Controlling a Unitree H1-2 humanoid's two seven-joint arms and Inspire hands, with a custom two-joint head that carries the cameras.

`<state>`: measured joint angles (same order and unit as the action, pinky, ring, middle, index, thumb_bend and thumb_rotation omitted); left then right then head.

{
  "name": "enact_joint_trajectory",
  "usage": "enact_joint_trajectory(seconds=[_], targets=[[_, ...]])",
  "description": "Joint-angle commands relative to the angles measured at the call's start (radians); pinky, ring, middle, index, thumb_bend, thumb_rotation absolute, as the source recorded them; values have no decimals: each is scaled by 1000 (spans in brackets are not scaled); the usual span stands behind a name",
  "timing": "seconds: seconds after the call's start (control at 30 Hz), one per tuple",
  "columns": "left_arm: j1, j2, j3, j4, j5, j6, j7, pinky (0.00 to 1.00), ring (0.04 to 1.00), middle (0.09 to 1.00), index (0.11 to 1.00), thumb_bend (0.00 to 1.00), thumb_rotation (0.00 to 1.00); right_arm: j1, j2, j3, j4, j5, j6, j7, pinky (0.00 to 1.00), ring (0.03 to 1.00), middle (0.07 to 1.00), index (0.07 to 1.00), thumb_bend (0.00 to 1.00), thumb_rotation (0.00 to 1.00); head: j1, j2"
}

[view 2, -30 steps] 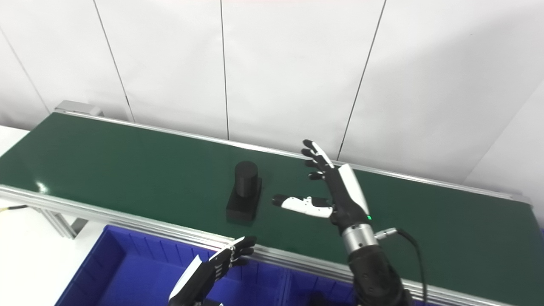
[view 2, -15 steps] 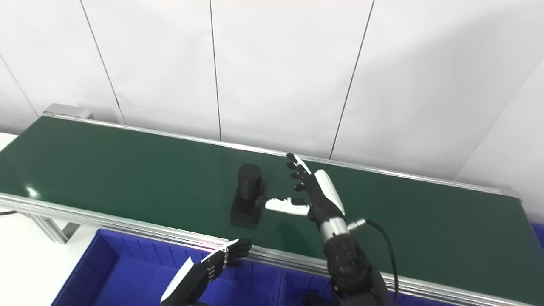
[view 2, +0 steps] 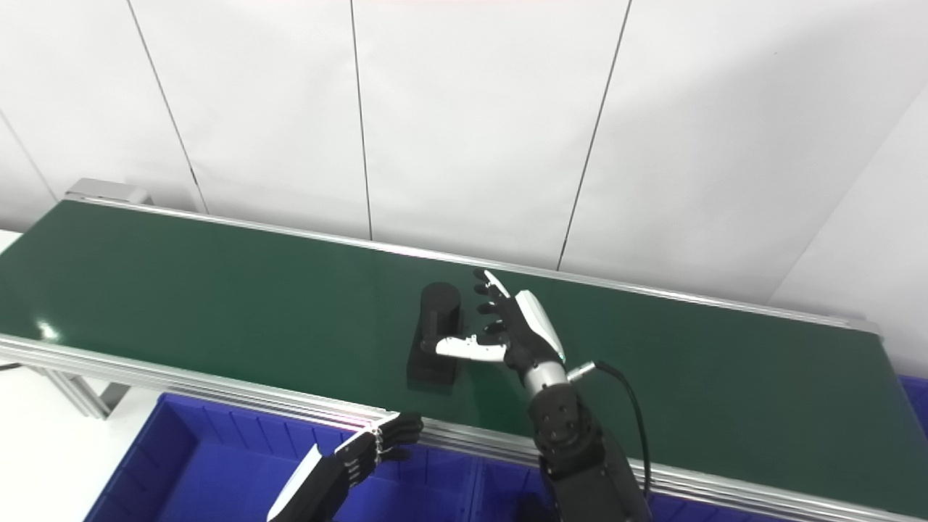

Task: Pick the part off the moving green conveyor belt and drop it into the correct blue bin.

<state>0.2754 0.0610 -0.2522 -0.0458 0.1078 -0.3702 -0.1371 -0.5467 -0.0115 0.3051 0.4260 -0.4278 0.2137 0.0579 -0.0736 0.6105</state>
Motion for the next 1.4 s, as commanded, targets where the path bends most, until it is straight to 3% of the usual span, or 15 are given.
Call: enact_joint_trajectory(seconds=[0.0,0.2,0.4,0.53,0.77,0.83,0.87,0.9,0.97,1.0,1.1,1.17,1.37], targets=[[4,4,-4,-13,-6,-43,-3,795,855,870,862,814,302,-65,17,4,2,-7,-33,-22,690,845,936,969,953,436,-3,-2],[12,5,-4,-16,-5,-49,-7,799,859,876,868,803,297,-104,26,19,100,-28,-34,-55,715,856,934,953,974,440,-11,-1],[17,6,-6,-15,-13,-57,-14,802,860,877,869,793,271,-156,57,19,247,-52,-57,-157,750,865,933,936,981,447,-24,4],[23,6,-9,-23,-19,-59,-16,804,862,879,870,780,255,-197,69,31,349,-59,-73,-195,778,871,923,926,942,389,-33,8],[38,4,-11,-48,-18,-52,-21,795,856,877,868,780,253,-233,96,7,506,-26,-169,-275,631,768,872,884,813,79,-49,12],[39,4,-11,-54,-21,-49,-24,790,856,876,868,783,253,-240,106,-9,552,-10,-225,-325,556,651,770,798,717,13,-57,11],[40,6,-11,-55,-23,-49,-26,789,857,878,871,782,256,-244,112,-18,578,-1,-258,-355,541,533,636,714,608,4,-57,13],[41,7,-11,-56,-24,-49,-27,789,857,878,871,782,256,-249,117,-23,600,2,-281,-379,538,514,615,702,591,3,-59,12],[42,7,-9,-58,-20,-52,-26,782,853,877,873,781,262,-260,123,-22,637,-2,-315,-416,470,439,524,557,529,0,-59,12],[43,8,-8,-58,-18,-54,-25,780,852,877,874,781,263,-263,125,-19,648,-4,-320,-427,453,428,512,538,520,0,-58,13],[43,10,-5,-60,-21,-52,-27,779,856,879,874,781,265,-264,132,-16,654,0,-321,-445,318,385,470,526,511,0,-62,13],[42,13,-3,-61,-26,-49,-29,778,857,879,875,779,261,-262,138,-18,658,4,-322,-459,278,371,456,530,509,0,-64,11],[31,15,6,-38,-26,-75,-25,772,851,872,869,781,274,-245,144,-29,661,20,-346,-499,248,370,453,520,511,0,-70,6]])
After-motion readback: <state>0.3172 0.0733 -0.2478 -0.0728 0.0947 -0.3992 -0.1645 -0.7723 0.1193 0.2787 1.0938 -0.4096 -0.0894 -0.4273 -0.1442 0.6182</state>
